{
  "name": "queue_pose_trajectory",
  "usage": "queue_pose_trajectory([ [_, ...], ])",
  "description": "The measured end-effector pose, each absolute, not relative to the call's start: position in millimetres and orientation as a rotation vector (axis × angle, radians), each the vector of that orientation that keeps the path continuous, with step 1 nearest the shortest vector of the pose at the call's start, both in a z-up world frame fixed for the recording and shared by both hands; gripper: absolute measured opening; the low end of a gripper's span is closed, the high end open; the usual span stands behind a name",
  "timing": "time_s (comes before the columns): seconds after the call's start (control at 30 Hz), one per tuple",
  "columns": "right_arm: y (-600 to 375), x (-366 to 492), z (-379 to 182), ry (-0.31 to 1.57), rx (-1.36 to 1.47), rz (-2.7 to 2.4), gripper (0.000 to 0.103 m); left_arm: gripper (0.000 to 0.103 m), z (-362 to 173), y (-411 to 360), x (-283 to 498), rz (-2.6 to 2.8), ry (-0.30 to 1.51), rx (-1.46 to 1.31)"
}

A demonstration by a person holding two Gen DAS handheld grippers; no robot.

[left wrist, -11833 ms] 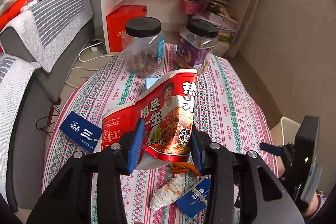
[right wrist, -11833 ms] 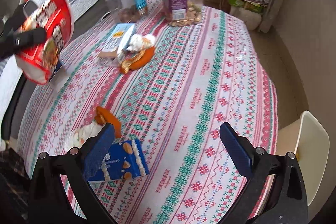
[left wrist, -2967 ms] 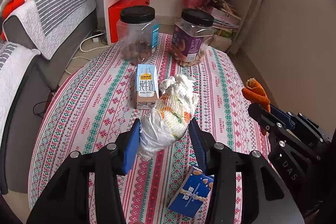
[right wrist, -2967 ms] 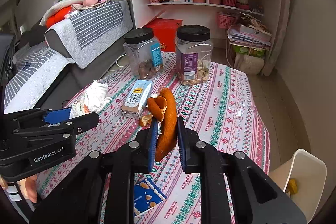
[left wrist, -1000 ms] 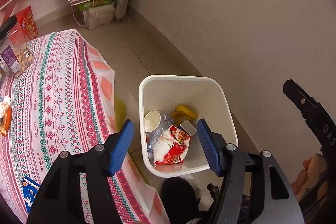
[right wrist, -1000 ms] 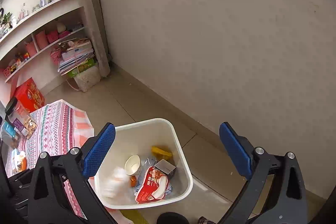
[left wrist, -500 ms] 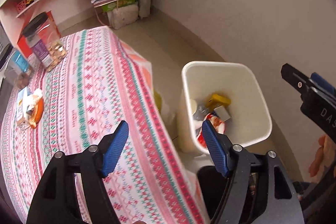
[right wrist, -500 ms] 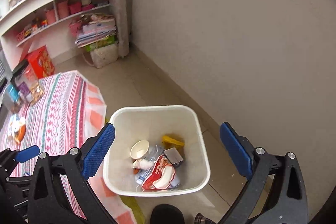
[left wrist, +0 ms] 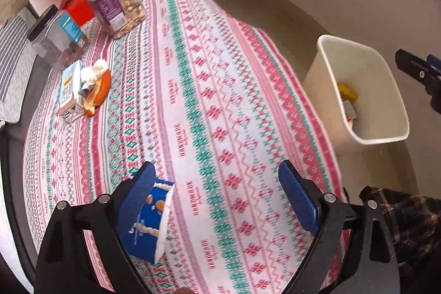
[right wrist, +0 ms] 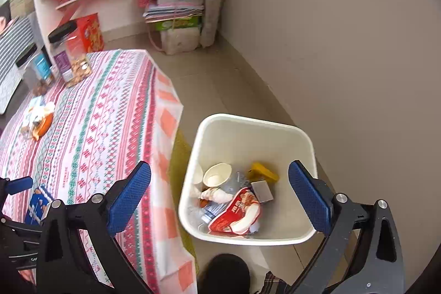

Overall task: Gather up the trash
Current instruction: 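Grasp the blue biscuit box with the left gripper while the right grasps the white milk carton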

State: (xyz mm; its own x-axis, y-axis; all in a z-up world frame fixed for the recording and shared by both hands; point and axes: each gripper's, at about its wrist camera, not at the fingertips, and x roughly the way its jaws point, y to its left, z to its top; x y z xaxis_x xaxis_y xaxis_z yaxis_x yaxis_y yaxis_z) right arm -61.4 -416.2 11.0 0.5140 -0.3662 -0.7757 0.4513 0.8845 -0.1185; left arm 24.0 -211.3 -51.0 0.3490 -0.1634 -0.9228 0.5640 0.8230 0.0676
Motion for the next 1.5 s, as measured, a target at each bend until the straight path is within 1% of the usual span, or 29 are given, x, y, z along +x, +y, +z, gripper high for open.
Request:
queue_pose_trajectory([
  [0.2,-386,-40,0,0.956,0.051,-0.430,0.096,0.088,-82,-164,43,-0.388,1.237,0.462],
  [0.37,-365,-21,-11,0.992,0.021,-0.390,0.096,0.088,-102,-137,53,-0.382,1.321,0.413],
  [0.57,-343,5,-24,1.036,0.015,-0.342,0.096,0.087,-120,-123,47,-0.434,1.353,0.451],
  [0.6,-339,10,-26,1.041,0.015,-0.334,0.096,0.084,-120,-119,45,-0.450,1.348,0.449],
  [0.7,-326,26,-31,1.053,0.025,-0.278,0.096,0.055,-115,-106,40,-0.499,1.359,0.402],
  [0.8,-310,42,-35,1.047,0.038,-0.217,0.096,0.055,-111,-86,42,-0.468,1.361,0.399],
  [0.93,-286,62,-41,1.043,0.052,-0.154,0.096,0.055,-102,-45,56,-0.404,1.358,0.296],
  [1.07,-259,83,-39,1.014,0.039,-0.105,0.096,0.055,-75,-1,74,-0.309,1.282,0.205],
  [1.23,-216,125,-30,0.943,0.098,-0.046,0.096,0.055,-43,48,89,-0.211,1.202,0.088],
  [1.33,-182,155,-33,0.921,0.085,0.005,0.096,0.055,-24,65,96,-0.178,1.183,0.003],
  [1.5,-133,196,-41,0.916,0.068,0.074,0.095,0.055,-8,67,111,-0.092,1.127,-0.019],
])
